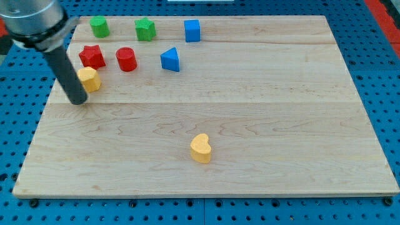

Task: Push the yellow hexagon to the bottom left of the red star

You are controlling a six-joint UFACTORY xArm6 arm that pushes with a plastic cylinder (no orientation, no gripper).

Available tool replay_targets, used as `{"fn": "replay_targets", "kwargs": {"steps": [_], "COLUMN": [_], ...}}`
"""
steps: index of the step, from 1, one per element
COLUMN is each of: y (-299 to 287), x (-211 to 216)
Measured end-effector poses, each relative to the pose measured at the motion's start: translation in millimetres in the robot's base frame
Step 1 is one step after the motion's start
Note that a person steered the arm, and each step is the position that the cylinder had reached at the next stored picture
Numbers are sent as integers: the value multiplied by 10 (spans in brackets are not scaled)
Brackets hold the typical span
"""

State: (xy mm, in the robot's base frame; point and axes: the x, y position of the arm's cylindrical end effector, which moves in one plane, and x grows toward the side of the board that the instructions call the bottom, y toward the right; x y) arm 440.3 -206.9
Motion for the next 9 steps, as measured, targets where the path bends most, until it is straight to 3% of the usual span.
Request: {"fn": "replay_targets", "kwargs": {"steps": [2,4,5,6,7,8,9], "y": [404,-294,-303,101,84,-342,-358], "x": [-54,-265,-125,-298,-505,-523,-504]}}
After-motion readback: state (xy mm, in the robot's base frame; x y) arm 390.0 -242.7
